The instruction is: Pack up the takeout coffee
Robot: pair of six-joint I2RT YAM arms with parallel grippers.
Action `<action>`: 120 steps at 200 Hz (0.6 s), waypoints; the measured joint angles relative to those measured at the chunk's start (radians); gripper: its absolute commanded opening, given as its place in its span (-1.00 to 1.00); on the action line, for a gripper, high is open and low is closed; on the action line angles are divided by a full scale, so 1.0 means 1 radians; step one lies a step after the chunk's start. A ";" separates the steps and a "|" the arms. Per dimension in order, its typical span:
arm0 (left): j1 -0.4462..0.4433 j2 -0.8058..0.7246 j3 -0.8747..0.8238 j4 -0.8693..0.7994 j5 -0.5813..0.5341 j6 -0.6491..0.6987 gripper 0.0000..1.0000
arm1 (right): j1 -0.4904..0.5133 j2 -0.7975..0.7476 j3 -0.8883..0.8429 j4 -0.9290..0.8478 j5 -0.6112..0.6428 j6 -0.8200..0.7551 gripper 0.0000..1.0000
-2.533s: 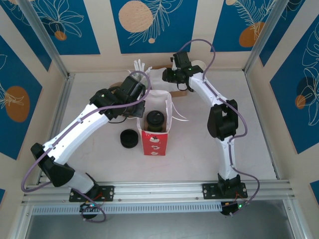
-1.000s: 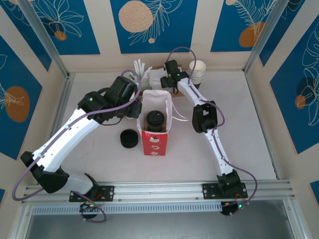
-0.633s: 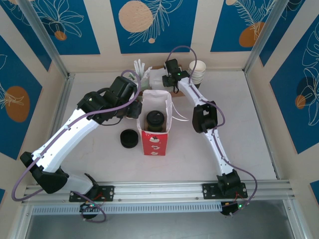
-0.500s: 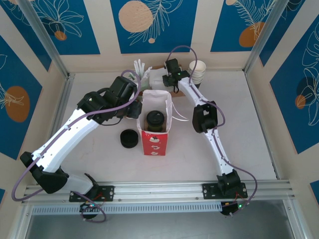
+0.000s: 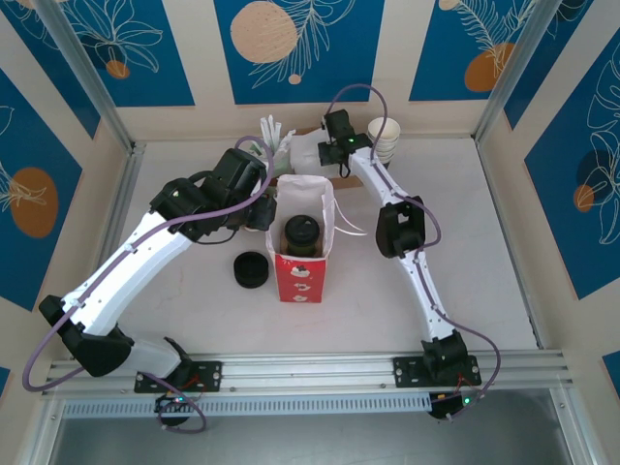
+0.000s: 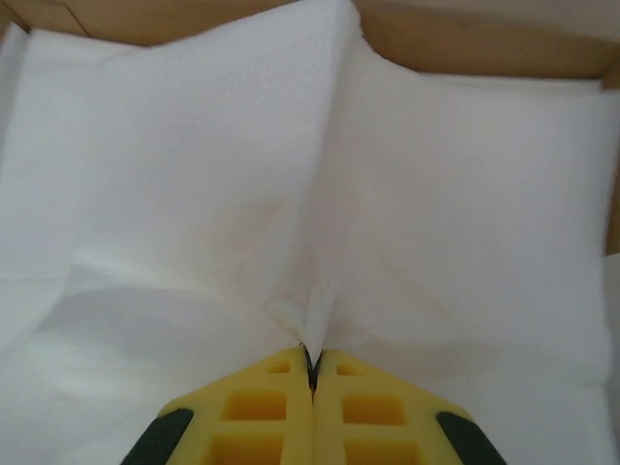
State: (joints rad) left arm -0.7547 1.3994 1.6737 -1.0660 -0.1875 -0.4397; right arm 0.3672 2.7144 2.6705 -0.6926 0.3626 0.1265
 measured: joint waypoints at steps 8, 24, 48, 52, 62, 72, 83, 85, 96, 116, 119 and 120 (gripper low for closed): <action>0.000 -0.003 0.000 0.000 0.001 0.000 -0.51 | 0.002 -0.017 0.000 -0.006 0.000 0.000 -1.00; 0.000 -0.013 0.000 0.000 0.002 0.000 -0.51 | 0.005 -0.061 0.000 -0.016 0.001 -0.001 -1.00; 0.000 -0.025 -0.001 0.001 0.003 0.000 -0.50 | 0.017 -0.155 0.000 -0.030 0.005 0.000 -1.00; 0.000 -0.026 -0.001 0.002 0.004 0.000 -0.50 | 0.020 -0.174 0.000 -0.031 0.005 0.000 -1.00; 0.000 -0.028 -0.001 0.003 0.004 0.000 -0.48 | 0.029 -0.217 0.004 -0.034 0.005 0.000 -1.00; 0.000 -0.030 -0.001 0.005 0.004 0.000 -0.48 | 0.038 -0.259 0.012 -0.036 0.006 0.000 -1.00; 0.000 -0.032 -0.001 0.005 0.004 0.000 -0.46 | 0.050 -0.306 0.015 -0.037 0.009 0.000 -1.00; 0.000 -0.032 -0.001 0.006 0.004 0.000 -0.46 | 0.053 -0.315 0.017 -0.039 0.009 0.000 -1.00; 0.000 -0.034 -0.001 0.009 0.004 0.000 -0.45 | 0.066 -0.358 0.031 -0.052 0.013 0.003 -1.00; 0.000 -0.038 0.004 0.008 -0.001 0.000 -0.46 | 0.089 -0.428 0.065 -0.088 0.012 0.023 -1.00; 0.000 -0.039 0.005 0.008 -0.003 0.000 -0.46 | 0.091 -0.436 0.067 -0.092 0.012 0.027 -1.00; 0.000 -0.039 0.005 0.008 -0.004 0.000 -0.46 | 0.092 -0.443 0.068 -0.095 0.012 0.031 -1.00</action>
State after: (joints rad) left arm -0.7547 1.3605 1.6787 -1.0580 -0.1913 -0.4397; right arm 0.4595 2.2715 2.7380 -0.7872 0.3744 0.1577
